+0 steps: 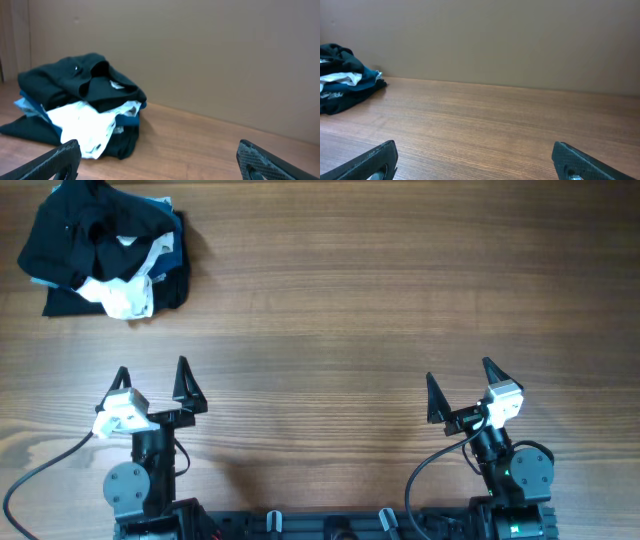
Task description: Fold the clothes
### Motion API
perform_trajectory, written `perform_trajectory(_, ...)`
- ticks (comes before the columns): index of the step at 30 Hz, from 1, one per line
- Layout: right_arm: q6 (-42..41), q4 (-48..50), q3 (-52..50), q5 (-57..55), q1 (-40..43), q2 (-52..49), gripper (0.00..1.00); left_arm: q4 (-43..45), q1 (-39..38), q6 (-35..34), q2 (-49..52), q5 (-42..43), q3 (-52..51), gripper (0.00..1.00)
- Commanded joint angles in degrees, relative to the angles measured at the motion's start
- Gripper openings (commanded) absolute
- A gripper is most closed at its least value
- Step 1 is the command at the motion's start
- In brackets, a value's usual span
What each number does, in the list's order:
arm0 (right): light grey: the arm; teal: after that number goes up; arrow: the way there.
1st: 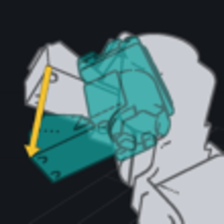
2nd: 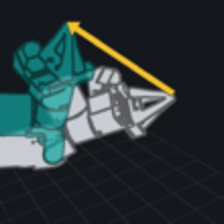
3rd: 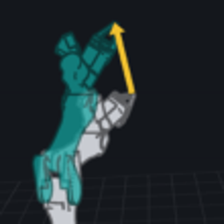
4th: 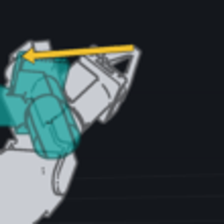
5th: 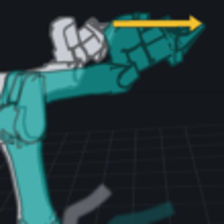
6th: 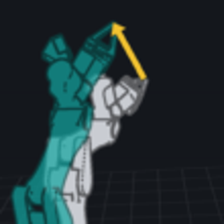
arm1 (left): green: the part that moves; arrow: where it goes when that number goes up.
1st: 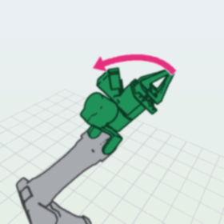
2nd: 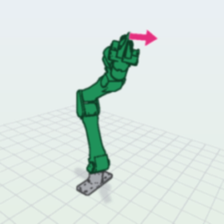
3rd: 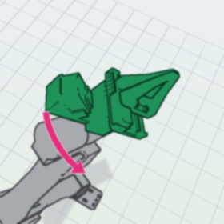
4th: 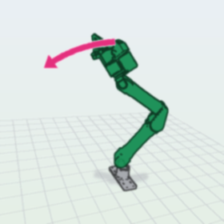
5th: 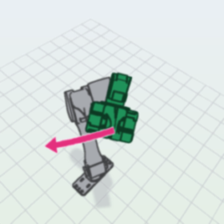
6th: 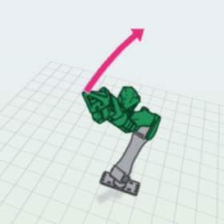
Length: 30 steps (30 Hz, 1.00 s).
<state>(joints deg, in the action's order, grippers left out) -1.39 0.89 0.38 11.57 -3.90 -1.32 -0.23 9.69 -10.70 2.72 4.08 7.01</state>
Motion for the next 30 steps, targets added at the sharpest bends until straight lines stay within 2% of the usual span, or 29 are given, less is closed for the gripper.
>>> perform_trajectory(1, -0.2, 0.2, -0.1, 0.7, 0.2, 0.3, 1.0, 1.7, -1.3, -0.7, -2.6, -1.6, -2.2, 1.0)
perform_trajectory(7, -0.2, 0.2, -0.1, 0.7, 0.2, 0.3, 1.0, 1.9, -4.5, -0.7, -2.6, -4.0, -5.2, 1.0)
perform_trajectory(13, -0.2, 0.2, -0.1, 0.7, 0.2, 0.3, 1.0, -4.1, -5.5, -0.7, -2.6, -4.0, -6.7, 1.0)
perform_trajectory(30, -0.1, 0.2, -0.1, 0.7, 0.2, 0.3, 1.0, -4.1, -5.5, -0.5, -2.6, -3.5, -6.7, 1.0)
